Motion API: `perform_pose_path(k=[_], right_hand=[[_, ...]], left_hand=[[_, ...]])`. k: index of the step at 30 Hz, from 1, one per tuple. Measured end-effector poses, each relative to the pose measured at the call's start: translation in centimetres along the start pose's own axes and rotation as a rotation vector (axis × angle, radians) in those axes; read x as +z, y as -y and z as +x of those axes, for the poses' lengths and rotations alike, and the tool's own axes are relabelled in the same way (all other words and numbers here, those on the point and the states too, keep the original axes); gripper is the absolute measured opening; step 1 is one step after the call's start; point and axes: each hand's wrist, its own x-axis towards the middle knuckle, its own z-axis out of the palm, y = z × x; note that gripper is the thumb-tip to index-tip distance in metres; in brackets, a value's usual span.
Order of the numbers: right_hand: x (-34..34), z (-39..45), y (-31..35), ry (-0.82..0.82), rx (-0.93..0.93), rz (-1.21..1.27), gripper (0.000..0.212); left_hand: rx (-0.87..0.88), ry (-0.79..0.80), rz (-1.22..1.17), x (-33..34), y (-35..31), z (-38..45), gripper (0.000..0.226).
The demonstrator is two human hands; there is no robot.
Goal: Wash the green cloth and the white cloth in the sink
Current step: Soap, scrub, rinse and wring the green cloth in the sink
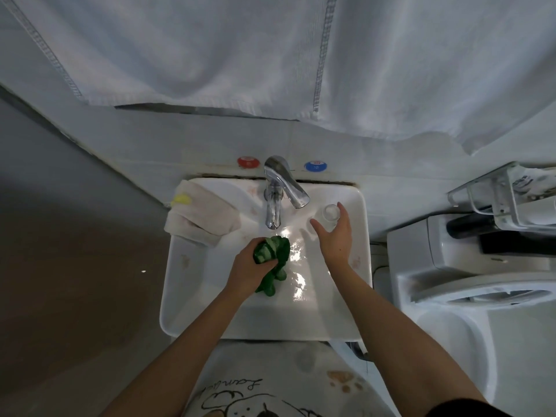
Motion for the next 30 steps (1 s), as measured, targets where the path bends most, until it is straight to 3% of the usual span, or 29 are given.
perform_pose_path(k=[6,10,17,22,26,30], right_hand=[[0.1,1.1,0.0,-0.031,0.011,0.018,0.053],[-1.4,-0.5,1.2,-0.038,-0.129,0.048,0.051],[-5.5,-5.5,5.6,0.099,-0.376,0.154,0.040],[-7.0,-7.2,7.1,0.259,-0.556,-0.042,0.029],[-6.8,-7.2,7.0,0.314,-0.740,-0.271,0.048],[-6.6,-7.2,8.2,0.353,-0.814,-0.425,0.051]], left_hand=[[0.012,-0.003,0.015,-0.4,-0.2,-0.4,0.040],[0.028,-0.001,0.016,-0.7,-1.0,-0.8,0.041],[0.089,0.032,0.018,-1.9,-3.2,-1.6,0.046],[0.148,0.071,0.080,-3.0,-4.9,-2.2,0.050],[0.174,0.097,0.115,-3.4,-5.6,-2.7,0.049],[0.180,0.133,0.157,-3.4,-5.9,-3.2,0.049]])
